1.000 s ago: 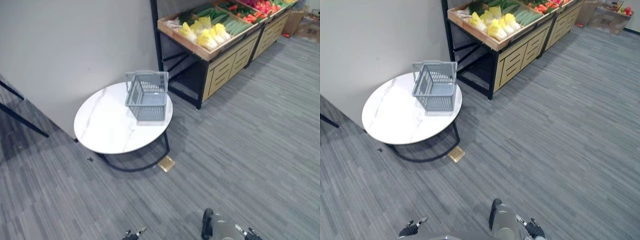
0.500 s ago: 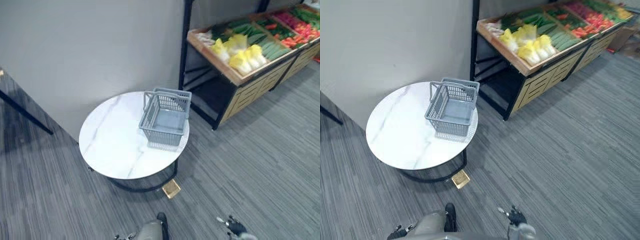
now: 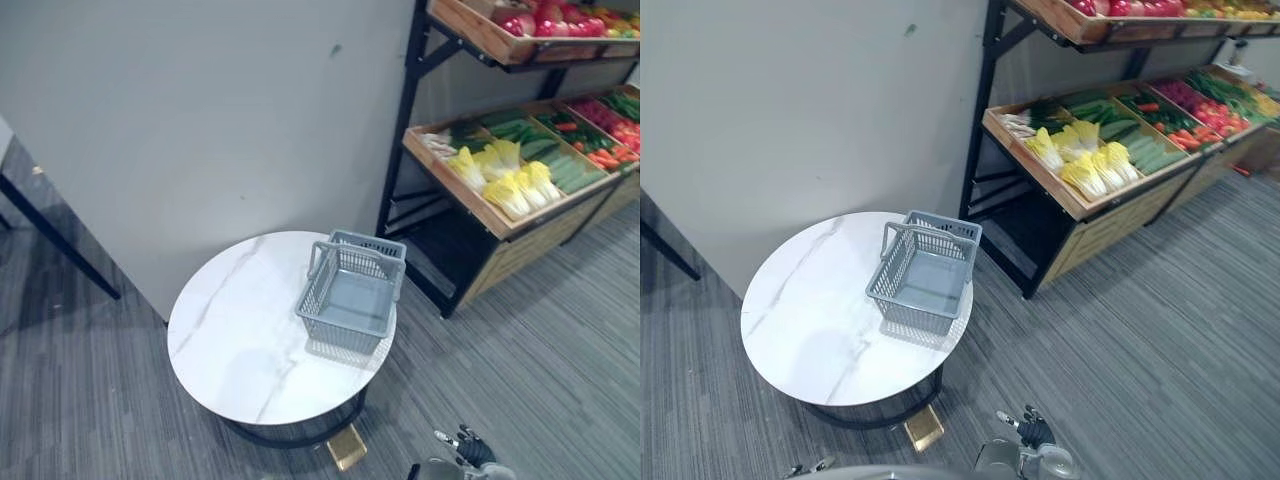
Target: Pick vegetable in the basket
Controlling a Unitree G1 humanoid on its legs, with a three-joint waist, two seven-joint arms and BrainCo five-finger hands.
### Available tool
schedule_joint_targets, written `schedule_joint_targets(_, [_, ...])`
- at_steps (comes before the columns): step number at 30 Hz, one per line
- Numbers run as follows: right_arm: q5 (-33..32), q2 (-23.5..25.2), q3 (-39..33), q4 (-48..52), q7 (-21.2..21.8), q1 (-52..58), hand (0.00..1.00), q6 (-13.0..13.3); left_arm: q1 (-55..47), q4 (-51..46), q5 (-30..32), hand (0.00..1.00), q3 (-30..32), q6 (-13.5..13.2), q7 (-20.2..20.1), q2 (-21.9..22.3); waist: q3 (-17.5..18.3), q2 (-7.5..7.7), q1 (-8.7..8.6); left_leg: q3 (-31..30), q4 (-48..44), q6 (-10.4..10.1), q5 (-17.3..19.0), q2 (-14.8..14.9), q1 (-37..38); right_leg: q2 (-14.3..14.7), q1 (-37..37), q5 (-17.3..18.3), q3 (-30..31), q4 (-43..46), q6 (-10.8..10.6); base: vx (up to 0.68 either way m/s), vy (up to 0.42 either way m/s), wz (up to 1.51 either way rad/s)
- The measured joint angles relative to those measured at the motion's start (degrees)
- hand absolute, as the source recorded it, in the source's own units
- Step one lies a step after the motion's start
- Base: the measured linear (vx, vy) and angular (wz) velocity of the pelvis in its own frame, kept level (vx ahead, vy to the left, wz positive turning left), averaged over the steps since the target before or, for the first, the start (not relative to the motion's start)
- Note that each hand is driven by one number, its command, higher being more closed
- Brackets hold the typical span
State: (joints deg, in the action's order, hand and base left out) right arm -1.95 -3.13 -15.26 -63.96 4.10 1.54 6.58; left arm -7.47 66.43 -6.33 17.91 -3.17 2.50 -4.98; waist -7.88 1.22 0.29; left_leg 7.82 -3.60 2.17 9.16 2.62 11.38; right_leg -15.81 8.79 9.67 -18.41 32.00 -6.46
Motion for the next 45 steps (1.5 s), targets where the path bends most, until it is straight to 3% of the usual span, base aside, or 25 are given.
schedule_joint_targets(1, [0.2, 0.5, -1.2, 0.0, -0.3, 0.1, 0.00, -0.1, 0.1, -0.8, -0.1, 0.00, 0.8, -0.2, 0.0, 0.3, -0.1, 0.28, 0.65, -1.5, 0.4, -1.7, 0.8, 0.7, -0.1, 0.1, -0.1, -3.3, 2.5, -11.5, -0.2, 0.18, -0.277, 0.41])
schedule_joint_targets(2, [0.2, 0.7, -1.4, 0.0, -0.4, 0.1, 0.00, -0.1, 0.1, -0.8, -0.1, 0.00, 1.0, -0.3, 0.0, 0.3, -0.1, 0.33, 0.82, -1.8, 0.4, -2.0, 1.0, 0.9, -0.1, 0.1, -0.1, -4.2, 3.0, -13.3, -0.2, 0.20, -0.352, 0.39])
schedule_joint_targets(3, [0.2, 1.1, -2.3, 0.0, -0.6, 0.5, 0.00, -0.1, 0.3, -1.0, 0.0, 0.00, 1.7, -0.5, 0.0, 0.5, -0.1, 0.67, 1.45, -3.0, 0.4, -3.4, 2.1, 1.7, -0.1, 0.0, -0.3, -7.8, 5.4, -19.0, -0.2, 0.21, -0.421, 0.42])
schedule_joint_targets(5, [0.2, 2.3, -2.1, 0.0, -1.2, 1.1, 0.00, -0.2, -0.4, -1.8, 0.3, 0.00, 3.2, -0.6, 0.0, -0.1, 0.4, 3.15, 1.55, -4.6, 0.7, -6.2, 3.3, 2.2, 0.5, -0.8, -2.5, -10.0, 7.6, -23.6, -1.5, 0.23, -0.470, 0.55])
schedule_joint_targets(6, [0.5, 2.1, -2.0, 0.0, -1.3, 1.0, 0.00, -0.4, -0.6, -1.4, 0.3, 0.00, 4.5, -0.5, 0.2, 0.5, 0.4, 2.73, 1.72, -4.9, 1.8, -8.3, 3.2, 4.7, 2.0, 0.9, -3.2, -10.9, 5.7, -21.9, -2.8, 0.25, -0.462, 0.55])
schedule_joint_targets(7, [1.0, 1.1, -1.2, 0.0, -1.3, 0.9, 0.00, -0.4, -1.1, -1.6, 0.5, 0.00, 4.3, -0.6, 0.2, 1.5, 0.7, 1.28, 1.57, -4.4, 1.5, -9.1, 2.1, 6.5, 1.5, 2.5, -3.3, -8.7, 4.1, -20.4, -1.8, 0.25, -0.431, 0.48])
schedule_joint_targets(9, [1.0, 0.7, -0.1, 0.1, -1.3, 0.7, 0.00, -0.4, -1.2, -1.4, 0.6, 0.00, 4.2, -0.7, 0.2, 2.3, 0.9, 0.13, 1.50, -4.0, 2.7, -9.8, 1.0, 8.5, 1.4, 4.1, -3.2, -5.4, 1.4, -17.6, -0.7, 0.24, -0.338, 0.54])
schedule_joint_targets(14, [2.0, -0.4, 0.9, -1.8, -1.3, -0.1, 0.00, -0.7, -2.2, -0.3, 0.9, 0.00, 3.8, -0.6, 0.4, 2.2, 2.6, -0.93, 1.95, -5.6, 4.1, -11.2, -2.6, 10.9, 0.7, 6.0, -4.5, -1.0, -2.1, -16.3, 0.2, 0.23, -0.181, 0.43])
schedule_joint_targets(17, [2.8, 0.2, 6.2, -1.2, -1.8, -0.8, 0.00, -1.0, -3.4, -0.4, 0.2, 0.00, 3.1, -0.4, 0.7, 0.9, 3.6, 0.51, 1.53, -7.6, -4.4, -11.4, -2.5, 11.1, -4.3, 6.7, -6.9, -2.4, -2.4, -19.0, 0.9, 0.23, -0.093, 0.25])
schedule_joint_targets(19, [4.4, -0.2, 8.5, 2.2, -2.9, -0.7, 0.00, -1.2, -3.3, -0.6, -0.4, 0.00, 1.6, -0.6, 1.2, 0.6, 3.5, 0.69, 1.52, -8.7, -11.6, -11.5, -2.5, 11.0, -8.0, 6.7, -8.9, -2.5, -2.4, -20.3, 1.1, 0.21, -0.066, 0.62])
schedule_joint_targets(20, [5.6, -1.0, 9.0, 8.7, -4.1, -1.0, 0.00, -1.2, -2.8, -1.4, -2.5, 0.00, 0.1, -0.7, 1.7, 0.3, 2.3, 0.81, 1.64, -8.5, -19.6, -13.1, -3.6, 10.4, -12.2, 5.6, -11.0, -2.5, -3.6, -21.6, 1.1, 0.14, -0.019, 0.55])
schedule_joint_targets(21, [6.0, -1.4, 9.0, 11.5, -4.7, -1.6, 0.00, -1.2, -2.7, -1.6, -2.8, 0.00, -0.2, -0.8, 1.8, -0.2, 1.4, 1.85, 1.64, -8.0, -22.3, -14.2, -2.7, 10.2, -14.2, 4.7, -11.5, -2.5, -3.9, -22.1, 1.1, 0.11, 0.011, 0.62])
schedule_joint_targets(22, [7.1, -2.4, 9.0, 17.0, -6.1, -3.3, 0.00, -0.9, -2.7, -2.6, -3.8, 0.00, -1.4, -1.3, 2.1, -0.1, 0.9, 1.43, 1.78, -4.8, -22.1, -13.5, 0.5, 10.3, -17.2, 3.5, -11.9, -2.6, -4.6, -22.2, 0.9, 0.03, 0.046, 0.46])
schedule_joint_targets(23, [7.6, -3.7, 8.8, 19.8, -6.8, -4.0, 0.00, -0.8, -2.6, -3.1, -3.8, 0.00, -2.2, -1.4, 2.2, 0.0, 0.6, 0.76, 1.48, -3.0, -20.2, -12.9, 0.7, 10.3, -18.6, 3.1, -12.1, -2.7, -5.4, -22.1, 0.8, 0.06, 0.137, 0.67])
schedule_joint_targets(24, [9.7, -7.9, 8.1, 26.8, -8.6, -5.4, 0.00, -0.3, -2.3, -3.9, -3.6, 0.00, -4.1, -1.4, 2.4, 1.0, 0.4, -1.95, 1.37, 1.6, -12.7, -9.4, -7.3, 9.9, -20.9, 3.7, -12.1, -3.1, -7.1, -22.0, 0.0, 0.05, 0.121, 0.58])
schedule_joint_targets(26, [16.1, -10.5, 7.8, 34.2, -10.9, -6.9, 0.00, -0.3, -1.9, -4.4, -3.5, 0.00, -4.9, -1.4, 3.1, 0.7, 0.5, -1.83, 1.50, 2.4, -5.8, -8.5, -8.4, 8.1, -18.8, 3.0, -11.4, -3.8, -6.5, -23.4, -1.2, 0.04, 0.124, 0.51])
schedule_joint_targets(28, [22.2, -12.0, 6.9, 39.3, -13.2, -11.6, 0.00, -0.1, -1.4, -5.1, -3.4, 0.00, -6.2, -1.4, 3.8, -0.3, -0.5, -0.03, 1.35, 2.6, 2.6, -8.6, -12.4, 6.1, -17.8, 2.4, -9.1, -4.4, -5.3, -24.9, -1.9, -0.01, 0.139, 0.22])
schedule_joint_targets(29, [23.2, -12.3, 6.8, 40.5, -13.7, -13.0, 0.00, -0.2, -1.3, -5.1, -3.4, 0.00, -6.4, -1.4, 3.9, -0.7, -0.8, 0.18, 1.39, 2.7, 4.0, -8.6, -13.2, 6.0, -17.9, 2.4, -8.5, -4.7, -4.9, -25.1, -2.1, -0.05, 0.071, -0.01])
schedule_joint_targets(34, [31.3, -14.5, 10.4, 55.4, -15.5, -15.3, 0.00, -0.1, -1.1, -5.0, -1.4, 0.00, -7.5, -1.3, 3.9, -1.5, -1.4, -0.09, 1.45, 4.1, 9.1, -8.4, -15.6, 5.1, -16.0, 2.5, -7.2, -5.9, -2.7, -25.7, -2.9, -0.04, 0.035, -0.15])
schedule_joint_targets(40, [33.4, -15.3, 18.4, 56.1, -15.8, -18.4, 0.00, -0.2, -0.7, -4.9, -1.1, 0.00, -8.1, -1.2, 4.0, -1.7, -2.7, -0.25, 1.54, 4.8, 9.5, -8.0, -16.0, 4.8, -16.3, 2.4, -6.1, -6.3, -1.0, -26.1, -3.0, -0.08, 0.022, -0.11])
schedule_joint_targets(45, [33.4, -16.7, 23.5, 44.6, -13.4, -25.4, 0.00, -0.8, 0.1, -4.9, -0.1, 0.00, -8.7, -1.3, 4.0, -1.7, -4.3, -0.55, 1.87, 4.0, 9.5, -7.7, -16.6, 4.7, -17.4, 2.6, -6.0, -6.5, -1.1, -27.2, -3.2, -0.07, 0.017, 0.07])
